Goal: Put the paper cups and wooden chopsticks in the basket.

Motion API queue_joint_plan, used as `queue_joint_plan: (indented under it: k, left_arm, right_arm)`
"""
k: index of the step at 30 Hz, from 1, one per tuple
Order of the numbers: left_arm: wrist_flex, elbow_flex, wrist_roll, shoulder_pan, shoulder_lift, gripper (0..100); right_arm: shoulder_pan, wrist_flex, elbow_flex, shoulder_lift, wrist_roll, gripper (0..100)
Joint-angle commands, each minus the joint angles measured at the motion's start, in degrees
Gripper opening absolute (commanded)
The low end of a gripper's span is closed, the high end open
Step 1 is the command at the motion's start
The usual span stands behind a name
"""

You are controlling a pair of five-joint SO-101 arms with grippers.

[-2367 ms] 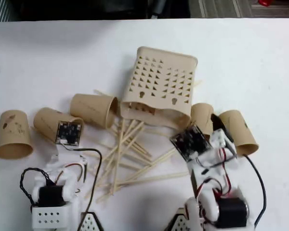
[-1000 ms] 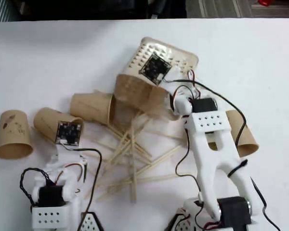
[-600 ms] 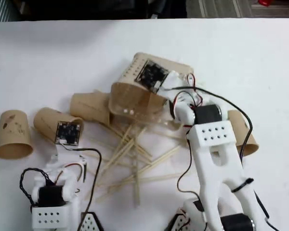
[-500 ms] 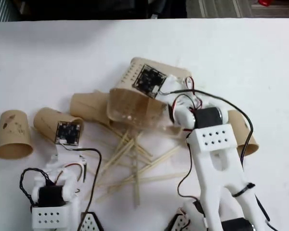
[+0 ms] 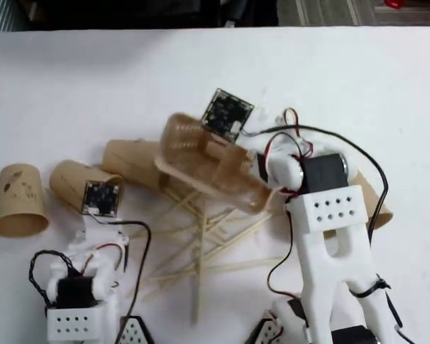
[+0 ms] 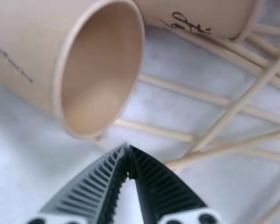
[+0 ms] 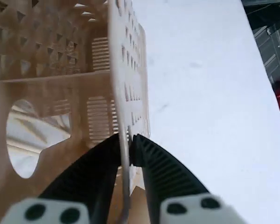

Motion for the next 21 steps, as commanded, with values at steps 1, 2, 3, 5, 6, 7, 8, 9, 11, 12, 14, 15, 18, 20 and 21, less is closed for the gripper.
queue_joint_plan:
  k: [1, 2, 3, 5, 6, 7, 8, 9, 11, 12, 14, 15, 18, 20, 21]
  left_arm:
    - [0.26, -0.18, -0.35, -0.31, 0.31, 3]
    - [0.26, -0.18, -0.35, -0.31, 0.31, 3]
    - [0.26, -0.18, -0.35, -0.31, 0.31, 3]
    - [0.26, -0.18, -0.35, -0.31, 0.31, 3]
    - [0.26, -0.18, -0.35, -0.31, 0.31, 3]
    - [0.26, -0.18, -0.35, -0.31, 0.31, 3]
    - [0.26, -0.18, -0.35, -0.31, 0.31, 3]
    - [0.26, -0.18, -0.35, -0.31, 0.31, 3]
    - [0.26, -0.18, -0.35, -0.31, 0.31, 3]
    - [0.26, -0.18, -0.35, -0.31, 0.31, 3]
    - [0.26, -0.18, -0.35, -0.31, 0.31, 3]
    - [0.26, -0.18, -0.35, -0.31, 0.31, 3]
    - [0.26, -0.18, -0.35, -0.31, 0.31, 3]
    - [0.26, -0.18, -0.35, -0.31, 0.31, 3]
    - [0.26, -0.18, -0.35, -0.31, 0.31, 3]
  right_arm:
    - [2.42, -6.02, -2.90, -1.63, -2.55, 2.0]
    - [2.95, -7.60, -2.90, -1.54, -2.90, 2.0]
    - [3.38, -8.92, -2.90, -1.36, -3.25, 2.0]
    - [3.91, -11.03, -3.16, 0.13, -3.43, 2.0]
    - [4.18, -11.91, -3.25, 1.01, -3.69, 2.0]
    - [4.44, -12.97, -3.25, 2.15, -4.75, 2.0]
    - [4.88, -14.11, -3.25, 3.30, -5.98, 2.0]
    - [5.41, -15.25, -3.25, 4.35, -6.95, 2.0]
    - [6.29, -17.54, -3.25, 6.64, -8.35, 2.0]
    - [6.64, -18.51, -3.25, 7.60, -8.88, 2.0]
    - [6.81, -20.44, -3.25, 9.27, -10.37, 2.0]
    - [6.81, -21.14, -3.25, 9.80, -10.99, 2.0]
    - [6.81, -22.55, -3.34, 10.77, -12.84, 2.2]
    - [6.90, -23.60, -3.34, 11.30, -13.36, 2.3]
    - [7.16, -23.96, -3.34, 11.38, -13.71, 2.3]
